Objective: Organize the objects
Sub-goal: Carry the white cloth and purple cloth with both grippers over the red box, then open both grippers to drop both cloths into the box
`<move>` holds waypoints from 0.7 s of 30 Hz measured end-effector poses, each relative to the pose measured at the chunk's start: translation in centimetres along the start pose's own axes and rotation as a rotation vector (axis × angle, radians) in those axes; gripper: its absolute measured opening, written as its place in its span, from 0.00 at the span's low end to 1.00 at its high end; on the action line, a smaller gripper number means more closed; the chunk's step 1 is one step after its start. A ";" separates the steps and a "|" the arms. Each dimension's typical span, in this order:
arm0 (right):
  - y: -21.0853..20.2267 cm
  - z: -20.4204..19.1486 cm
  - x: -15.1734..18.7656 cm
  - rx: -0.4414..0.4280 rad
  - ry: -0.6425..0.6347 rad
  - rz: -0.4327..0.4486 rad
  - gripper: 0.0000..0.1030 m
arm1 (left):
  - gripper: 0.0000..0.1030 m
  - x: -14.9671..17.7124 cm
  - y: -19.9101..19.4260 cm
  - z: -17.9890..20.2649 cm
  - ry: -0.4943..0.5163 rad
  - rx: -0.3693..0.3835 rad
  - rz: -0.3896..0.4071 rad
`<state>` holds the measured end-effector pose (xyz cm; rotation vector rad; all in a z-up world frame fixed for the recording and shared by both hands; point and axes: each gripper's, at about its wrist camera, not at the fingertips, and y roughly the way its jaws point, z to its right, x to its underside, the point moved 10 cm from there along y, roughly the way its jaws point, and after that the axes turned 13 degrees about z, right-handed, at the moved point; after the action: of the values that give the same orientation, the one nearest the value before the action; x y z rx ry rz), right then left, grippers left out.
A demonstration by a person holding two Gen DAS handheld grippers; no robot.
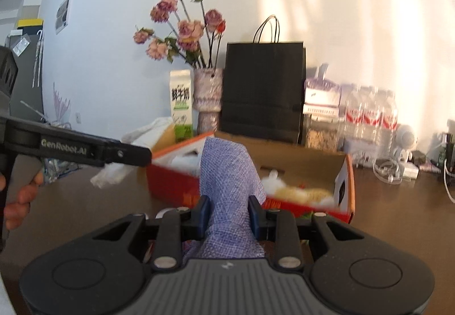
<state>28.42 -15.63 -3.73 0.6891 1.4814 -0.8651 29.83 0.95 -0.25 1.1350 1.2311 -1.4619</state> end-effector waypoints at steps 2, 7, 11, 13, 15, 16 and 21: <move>1.0 0.6 -1.0 0.008 -0.003 0.018 0.26 | 0.68 -0.6 1.0 0.4 -0.003 0.001 0.013; 4.5 2.3 -2.9 0.026 0.013 0.043 0.26 | 0.68 -2.1 4.6 0.7 -0.036 -0.015 0.039; 7.9 3.8 -4.0 0.042 0.021 0.052 0.26 | 0.68 -2.8 8.0 0.6 -0.049 -0.036 0.056; 9.7 4.7 -4.1 0.050 0.029 0.046 0.26 | 0.68 -2.6 9.7 0.6 -0.051 -0.047 0.046; 11.5 5.5 -4.0 0.060 0.034 0.029 0.26 | 0.68 -2.4 11.2 0.3 -0.059 -0.063 0.039; 12.3 5.9 -3.7 0.065 0.033 0.021 0.26 | 0.68 -2.3 12.0 0.1 -0.061 -0.070 0.036; 15.1 7.7 -1.7 0.081 0.067 -0.034 0.26 | 0.68 -0.9 15.1 -0.4 -0.053 -0.074 -0.009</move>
<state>45.32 -13.72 -3.77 0.7608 1.5282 -0.9397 44.83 -0.35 -2.09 1.0359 1.2443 -1.4326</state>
